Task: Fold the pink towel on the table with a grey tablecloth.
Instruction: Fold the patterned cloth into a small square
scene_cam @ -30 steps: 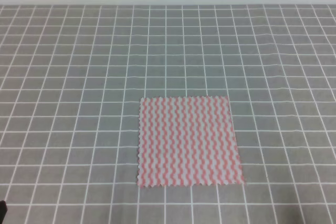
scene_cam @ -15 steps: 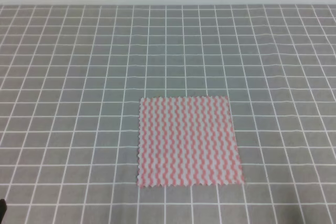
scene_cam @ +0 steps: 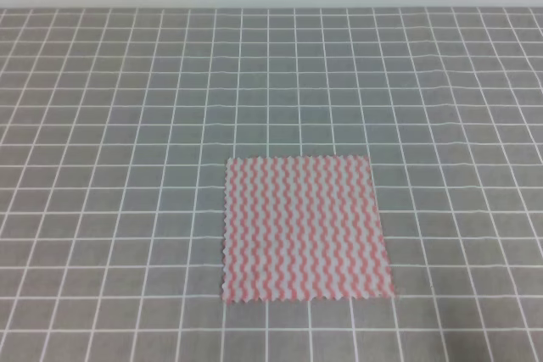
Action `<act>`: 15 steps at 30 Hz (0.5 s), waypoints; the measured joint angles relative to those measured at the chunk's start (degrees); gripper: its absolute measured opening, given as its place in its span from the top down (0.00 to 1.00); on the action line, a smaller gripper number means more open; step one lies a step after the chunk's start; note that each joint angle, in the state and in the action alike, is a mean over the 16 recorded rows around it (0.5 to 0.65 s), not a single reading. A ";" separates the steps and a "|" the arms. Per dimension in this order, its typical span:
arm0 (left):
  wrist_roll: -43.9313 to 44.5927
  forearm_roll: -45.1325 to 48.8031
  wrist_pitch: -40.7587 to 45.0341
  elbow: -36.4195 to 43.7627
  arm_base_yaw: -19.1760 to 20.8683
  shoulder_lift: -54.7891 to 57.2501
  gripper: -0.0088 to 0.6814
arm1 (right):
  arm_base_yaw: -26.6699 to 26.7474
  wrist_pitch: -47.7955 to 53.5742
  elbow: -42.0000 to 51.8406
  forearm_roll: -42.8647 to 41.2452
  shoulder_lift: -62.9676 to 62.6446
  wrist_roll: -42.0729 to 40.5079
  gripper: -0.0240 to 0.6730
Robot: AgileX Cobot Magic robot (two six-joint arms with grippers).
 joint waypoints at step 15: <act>-11.25 -3.95 -2.81 0.09 0.00 0.00 0.99 | 0.00 -7.69 0.39 23.34 -0.11 -0.05 0.99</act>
